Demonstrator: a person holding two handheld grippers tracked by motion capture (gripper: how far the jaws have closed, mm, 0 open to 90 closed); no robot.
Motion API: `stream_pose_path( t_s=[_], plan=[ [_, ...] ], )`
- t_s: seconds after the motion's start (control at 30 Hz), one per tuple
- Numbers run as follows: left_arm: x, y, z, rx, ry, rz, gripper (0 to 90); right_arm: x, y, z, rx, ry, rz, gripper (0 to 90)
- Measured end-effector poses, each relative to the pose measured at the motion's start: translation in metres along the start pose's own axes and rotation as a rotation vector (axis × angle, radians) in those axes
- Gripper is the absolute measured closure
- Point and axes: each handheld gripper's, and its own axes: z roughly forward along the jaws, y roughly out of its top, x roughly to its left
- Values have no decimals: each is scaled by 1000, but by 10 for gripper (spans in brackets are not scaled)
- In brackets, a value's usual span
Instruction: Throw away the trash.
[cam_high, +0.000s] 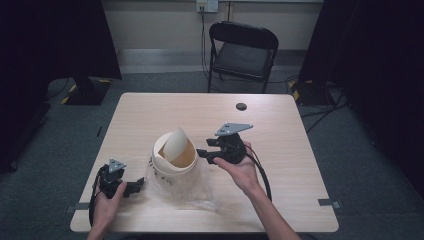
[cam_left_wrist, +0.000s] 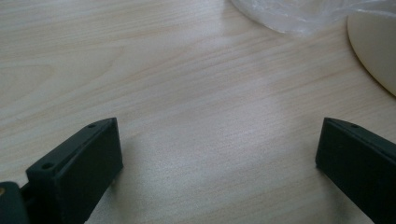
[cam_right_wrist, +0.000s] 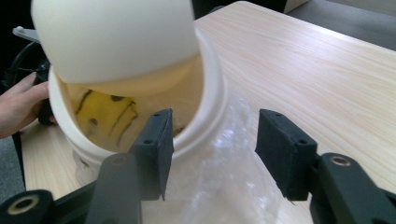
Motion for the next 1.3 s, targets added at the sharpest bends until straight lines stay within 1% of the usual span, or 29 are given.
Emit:
stream_pose_path(
  t_s=[0.07,0.2,0.27,0.43,0.53,0.63,0.8,0.87,0.93,1.07,1.23,1.3],
  plan=[
    [0,0,0,0,0,0,0,-4,-3,-4,2,-6,13,441],
    [0,0,0,0,-1,0,0,-11,-8,-12,0,-34,29,392],
    [0,0,0,0,0,0,0,-15,-11,-16,0,-57,43,361],
    [0,0,0,0,0,0,0,-28,-21,-26,-3,-106,82,320],
    [0,0,0,0,0,0,0,-37,-27,-33,-16,-140,118,296],
    [0,0,0,0,0,0,0,-44,-34,-40,-25,-177,140,273],
    [1,0,0,0,-5,5,1,-56,-54,-52,8,-224,175,240],
    [1,0,0,0,-5,6,1,-61,-62,-58,17,-244,197,219],
    [1,0,0,-1,-6,6,1,-66,-70,-65,16,-268,209,216],
    [1,0,0,-2,-6,5,1,-77,-88,-77,0,-301,253,192],
    [1,0,0,-2,-6,5,1,-88,-109,-84,26,-350,287,181],
    [1,0,0,-2,-6,5,1,-92,-118,-85,43,-368,300,175]
  ],
)
